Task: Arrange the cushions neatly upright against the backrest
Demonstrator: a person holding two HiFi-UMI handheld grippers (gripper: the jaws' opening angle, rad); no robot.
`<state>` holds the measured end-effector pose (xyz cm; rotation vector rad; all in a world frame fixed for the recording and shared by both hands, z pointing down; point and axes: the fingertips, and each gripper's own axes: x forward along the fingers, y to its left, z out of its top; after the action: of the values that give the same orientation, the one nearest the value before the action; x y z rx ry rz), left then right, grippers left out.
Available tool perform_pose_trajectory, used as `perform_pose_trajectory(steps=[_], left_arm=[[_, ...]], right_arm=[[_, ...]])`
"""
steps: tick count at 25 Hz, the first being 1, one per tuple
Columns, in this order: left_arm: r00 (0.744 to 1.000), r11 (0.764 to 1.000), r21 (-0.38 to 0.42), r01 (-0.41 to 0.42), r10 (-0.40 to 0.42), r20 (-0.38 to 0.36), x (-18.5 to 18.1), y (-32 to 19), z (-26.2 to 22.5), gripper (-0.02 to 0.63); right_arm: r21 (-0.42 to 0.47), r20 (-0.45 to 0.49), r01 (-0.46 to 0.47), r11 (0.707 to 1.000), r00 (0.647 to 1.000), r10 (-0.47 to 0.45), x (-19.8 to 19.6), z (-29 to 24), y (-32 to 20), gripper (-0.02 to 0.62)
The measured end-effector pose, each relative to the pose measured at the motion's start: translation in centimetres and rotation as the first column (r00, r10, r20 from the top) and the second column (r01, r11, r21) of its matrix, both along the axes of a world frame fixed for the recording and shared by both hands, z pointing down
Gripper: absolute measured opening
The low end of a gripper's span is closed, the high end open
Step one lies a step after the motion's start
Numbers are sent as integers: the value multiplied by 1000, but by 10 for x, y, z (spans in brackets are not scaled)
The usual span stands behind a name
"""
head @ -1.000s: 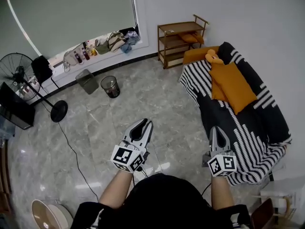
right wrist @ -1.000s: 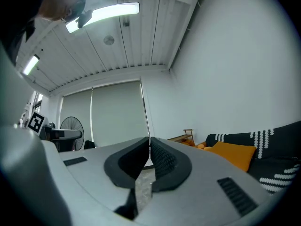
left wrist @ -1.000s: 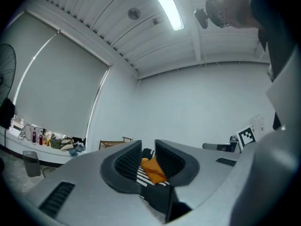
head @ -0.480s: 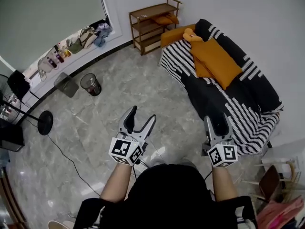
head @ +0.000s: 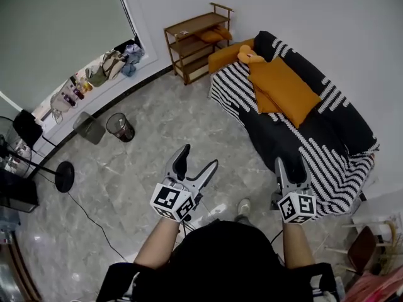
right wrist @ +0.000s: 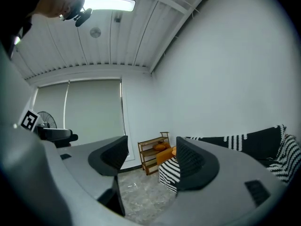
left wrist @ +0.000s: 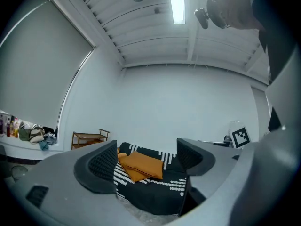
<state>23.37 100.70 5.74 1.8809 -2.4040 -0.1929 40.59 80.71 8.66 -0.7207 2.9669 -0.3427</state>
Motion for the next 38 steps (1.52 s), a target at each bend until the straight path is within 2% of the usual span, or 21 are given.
perform_pose_trajectory(steps=[4,8,11,14,17,22,24,27,30,34,38], left_arm=[[999,999,-18,39,-38,28,-13,-35,-7,397],[995,995,-20,95,-94,12,-28,-78,-11,396],[995,995,-38,96,-96,-9,-32,-114,-8,396],[996,995,-46,90,-91,-26,-25,-147,-2,396],[998,996,-66,64,-65,-20,-19,-179,6,396],[998,991,-119,-58,55,-27,-9,-228,16,396],[997,988,-135,-72,68,-32,-13,-242,23,396],[997,991,-115,-66,62,-38,-30,-271,23,394],[995,991,-92,-97,95,-34,-57,-304,22,394],[992,990,-63,-129,129,-12,-102,-346,20,394],[985,985,-20,-171,171,-12,-133,-381,8,397]], right_arm=[[-71,22,15,997,1000,-14,-13,12,-46,316],[-68,28,41,997,999,-39,-26,13,-93,316],[-72,37,31,997,999,-29,-27,12,-131,316],[-52,1,33,998,999,-33,-19,17,-162,316],[-65,-15,5,998,1000,-6,-3,29,-187,316],[-120,-15,-80,990,997,79,18,49,-224,316],[-136,-29,-116,984,993,113,20,57,-237,314],[-150,-63,-155,976,987,147,18,60,-261,314],[-124,-73,-194,973,980,186,6,52,-285,314],[-58,-43,-270,961,963,267,-22,32,-317,311],[-44,7,-328,944,945,328,-49,9,-349,311]])
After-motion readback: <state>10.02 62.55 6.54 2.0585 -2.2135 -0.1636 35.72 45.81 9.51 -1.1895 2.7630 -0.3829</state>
